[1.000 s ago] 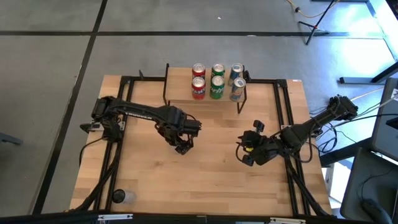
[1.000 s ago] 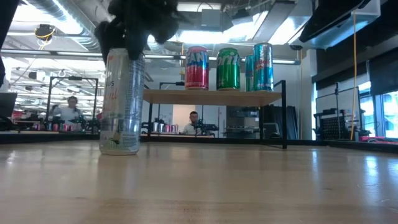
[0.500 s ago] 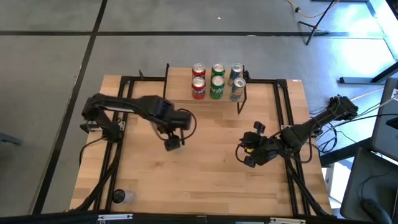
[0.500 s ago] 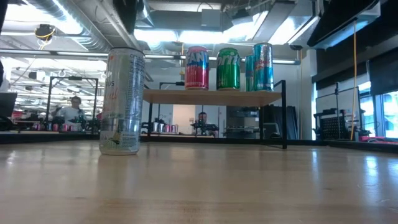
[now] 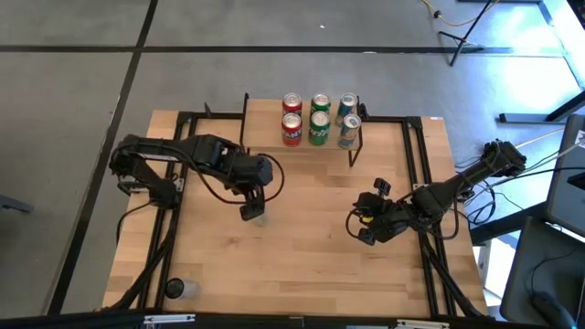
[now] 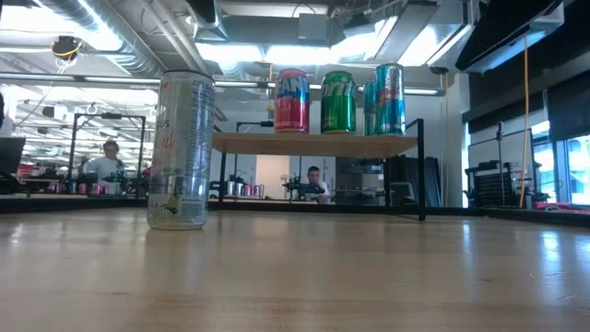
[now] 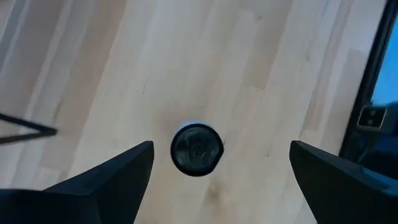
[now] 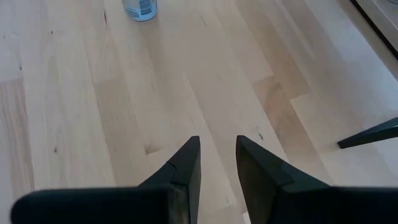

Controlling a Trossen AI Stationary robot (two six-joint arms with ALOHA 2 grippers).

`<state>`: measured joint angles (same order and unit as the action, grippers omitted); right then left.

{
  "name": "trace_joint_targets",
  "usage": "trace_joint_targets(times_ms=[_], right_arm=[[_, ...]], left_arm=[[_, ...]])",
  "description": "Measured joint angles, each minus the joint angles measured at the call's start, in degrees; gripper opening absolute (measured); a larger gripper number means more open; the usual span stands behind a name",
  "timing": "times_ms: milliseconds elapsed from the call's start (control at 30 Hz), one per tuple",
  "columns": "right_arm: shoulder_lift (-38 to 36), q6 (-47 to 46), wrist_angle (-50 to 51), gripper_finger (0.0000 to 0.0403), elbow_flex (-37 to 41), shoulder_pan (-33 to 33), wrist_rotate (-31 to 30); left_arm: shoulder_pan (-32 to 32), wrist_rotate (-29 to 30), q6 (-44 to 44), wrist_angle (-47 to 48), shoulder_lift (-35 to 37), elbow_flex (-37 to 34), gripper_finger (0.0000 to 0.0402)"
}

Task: Place canned beverage on shelf
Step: Put the top white and yellow soda can on the shelf

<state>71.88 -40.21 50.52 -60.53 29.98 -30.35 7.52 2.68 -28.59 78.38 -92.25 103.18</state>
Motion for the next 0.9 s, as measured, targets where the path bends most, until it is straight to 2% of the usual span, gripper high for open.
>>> trace_joint_targets(times_ms=[200, 367, 567, 900], right_arm=[[0.0, 0.0, -0.3, 0.0088, 0.0, 0.0, 0.0], [0.0, 0.0, -0.3, 0.0088, 0.0, 0.0, 0.2], [0.0, -1.0, -0.3, 0.0088, 0.0, 0.0, 0.4], [0.0, -2.1, -0.3, 0.0088, 0.0, 0.0, 0.4]], left_arm=[[0.4, 2.7, 11.8, 1.3, -0.5, -0.6, 0.0361], [0.6, 4.3, 19.8, 0.5, -0.5, -4.8, 0.0361], [0.6, -0.2, 22.3, -3.7, -0.5, -11.6, 0.0361], [0.9, -1.2, 23.2, -13.4, -0.4, -21.6, 0.0361]])
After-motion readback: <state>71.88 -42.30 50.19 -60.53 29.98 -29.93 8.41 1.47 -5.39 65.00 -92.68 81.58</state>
